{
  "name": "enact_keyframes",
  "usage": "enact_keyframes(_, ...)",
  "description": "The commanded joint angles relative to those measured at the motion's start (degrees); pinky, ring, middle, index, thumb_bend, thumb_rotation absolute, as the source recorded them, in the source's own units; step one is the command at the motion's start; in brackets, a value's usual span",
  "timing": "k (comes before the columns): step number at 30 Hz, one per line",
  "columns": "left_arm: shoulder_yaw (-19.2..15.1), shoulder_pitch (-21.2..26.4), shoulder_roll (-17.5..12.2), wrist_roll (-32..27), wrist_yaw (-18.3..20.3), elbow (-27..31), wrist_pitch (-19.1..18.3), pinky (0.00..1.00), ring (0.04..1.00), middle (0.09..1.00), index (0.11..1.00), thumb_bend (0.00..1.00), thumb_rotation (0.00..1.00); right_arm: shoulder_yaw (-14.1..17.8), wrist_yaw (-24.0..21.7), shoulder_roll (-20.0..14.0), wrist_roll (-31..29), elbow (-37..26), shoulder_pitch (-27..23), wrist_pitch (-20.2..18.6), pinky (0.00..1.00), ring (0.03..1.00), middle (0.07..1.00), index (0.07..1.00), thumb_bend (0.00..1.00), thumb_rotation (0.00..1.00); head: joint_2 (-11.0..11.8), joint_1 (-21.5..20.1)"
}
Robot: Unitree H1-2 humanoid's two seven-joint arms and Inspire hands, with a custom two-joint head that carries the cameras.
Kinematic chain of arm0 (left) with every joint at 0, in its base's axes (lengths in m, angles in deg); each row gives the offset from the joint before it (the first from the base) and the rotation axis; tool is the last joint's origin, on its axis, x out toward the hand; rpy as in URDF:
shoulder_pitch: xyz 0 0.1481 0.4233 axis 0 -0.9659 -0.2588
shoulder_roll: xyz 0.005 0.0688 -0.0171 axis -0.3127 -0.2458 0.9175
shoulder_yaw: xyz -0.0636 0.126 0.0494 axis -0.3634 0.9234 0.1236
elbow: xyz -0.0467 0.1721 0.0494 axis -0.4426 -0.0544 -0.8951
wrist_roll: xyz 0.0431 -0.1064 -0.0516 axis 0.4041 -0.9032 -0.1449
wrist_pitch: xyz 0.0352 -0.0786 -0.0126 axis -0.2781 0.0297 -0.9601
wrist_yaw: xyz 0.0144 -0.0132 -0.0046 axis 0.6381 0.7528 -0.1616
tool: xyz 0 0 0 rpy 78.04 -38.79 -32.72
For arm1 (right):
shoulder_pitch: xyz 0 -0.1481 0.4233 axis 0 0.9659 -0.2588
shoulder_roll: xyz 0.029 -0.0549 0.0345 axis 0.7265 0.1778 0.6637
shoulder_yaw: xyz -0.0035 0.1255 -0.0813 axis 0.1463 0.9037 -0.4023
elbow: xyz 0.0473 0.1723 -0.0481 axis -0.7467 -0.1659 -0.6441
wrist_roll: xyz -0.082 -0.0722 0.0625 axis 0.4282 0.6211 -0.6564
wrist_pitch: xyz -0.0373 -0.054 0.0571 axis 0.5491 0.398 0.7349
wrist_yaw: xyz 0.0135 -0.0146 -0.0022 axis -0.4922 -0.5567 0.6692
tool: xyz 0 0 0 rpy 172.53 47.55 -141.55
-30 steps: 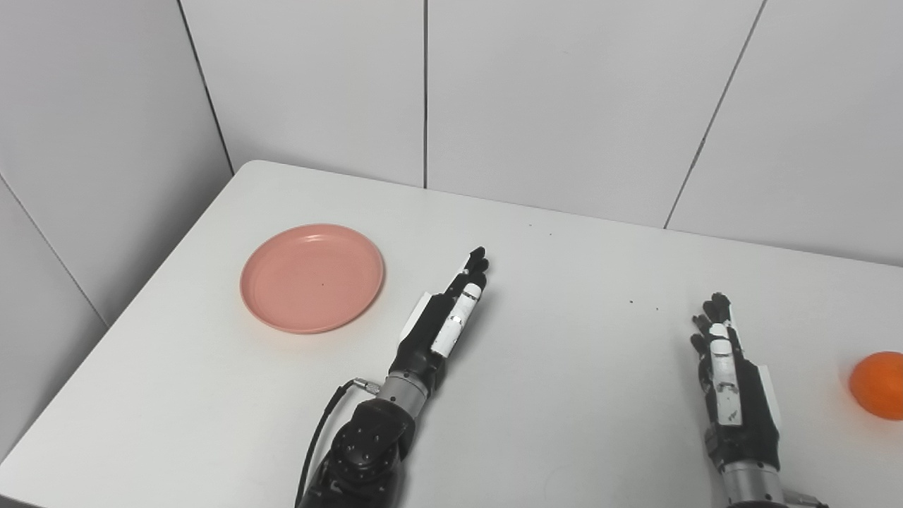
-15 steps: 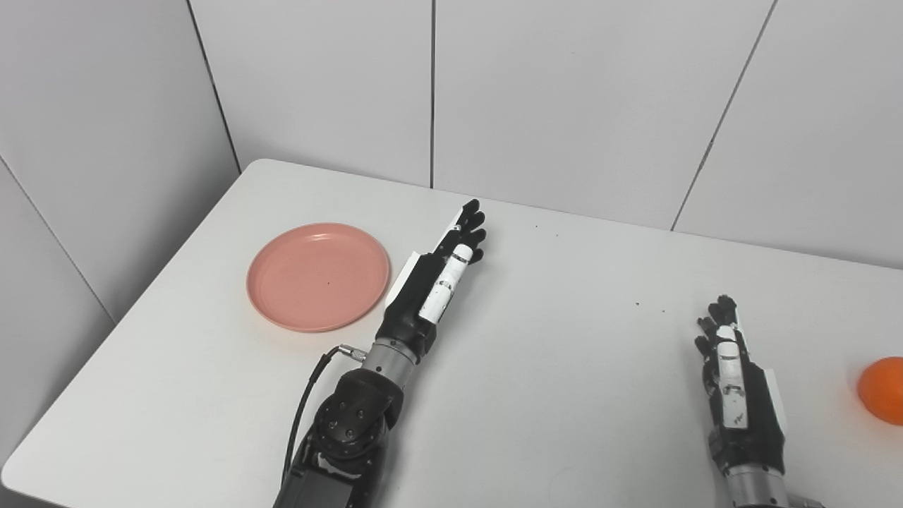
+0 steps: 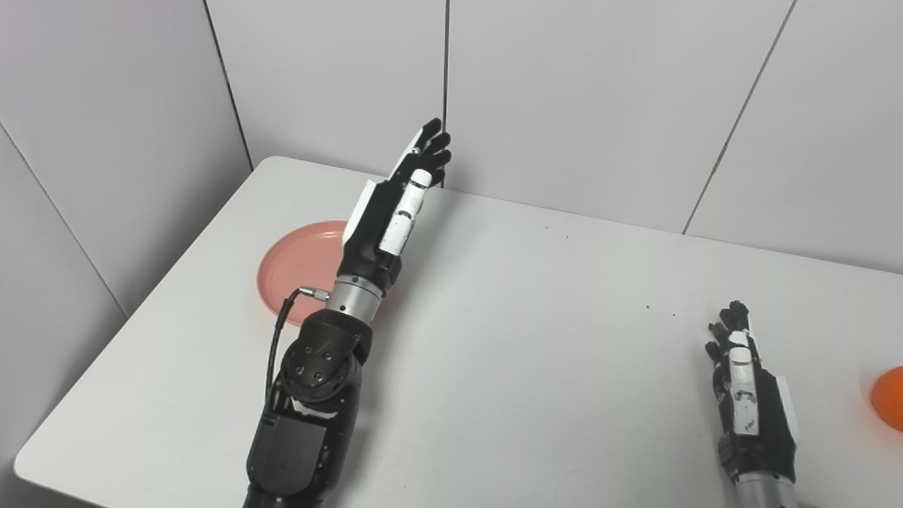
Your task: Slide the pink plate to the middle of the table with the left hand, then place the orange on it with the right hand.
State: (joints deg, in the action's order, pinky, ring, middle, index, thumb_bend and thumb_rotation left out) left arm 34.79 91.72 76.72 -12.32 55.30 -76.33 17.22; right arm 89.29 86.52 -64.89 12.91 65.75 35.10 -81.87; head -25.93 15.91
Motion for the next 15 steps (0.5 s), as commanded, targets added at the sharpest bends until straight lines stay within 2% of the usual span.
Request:
enact_keyframes(1,-1.17,2.67,-1.55,-1.48,-0.49,0.90,0.67,0.91,0.922,0.936,0.925,0.48,0.95,0.37,-0.61,0.34,-0.94,-0.11,-0.88,1.06,1.00,1.000,1.000,1.000,0.19,1.00,-0.06,-0.01)
enact_keyframes(4,-2.87,3.15,-3.29,-2.40,-0.76,1.31,-0.41,0.92,0.924,0.938,0.927,0.48,0.96,0.32,-0.62,0.33,-1.15,-0.24,-0.81,0.88,1.00,1.000,1.000,1.000,0.19,1.00,-0.06,-0.01)
enact_keyframes(7,-4.57,3.67,-4.83,-3.18,-1.26,1.67,-1.61,0.92,0.934,0.950,0.935,0.43,0.98,0.12,-0.76,0.11,-1.01,-0.37,-0.71,0.91,1.00,1.000,1.000,1.000,0.20,1.00,-0.01,-0.07)
enact_keyframes(15,-8.82,3.80,-8.95,-6.60,-1.34,-0.76,-1.27,0.93,0.937,0.943,0.927,0.41,0.99,-0.03,-0.87,-0.02,-1.17,-1.04,-0.41,0.85,1.00,1.000,1.000,1.000,0.19,1.00,0.23,0.20)
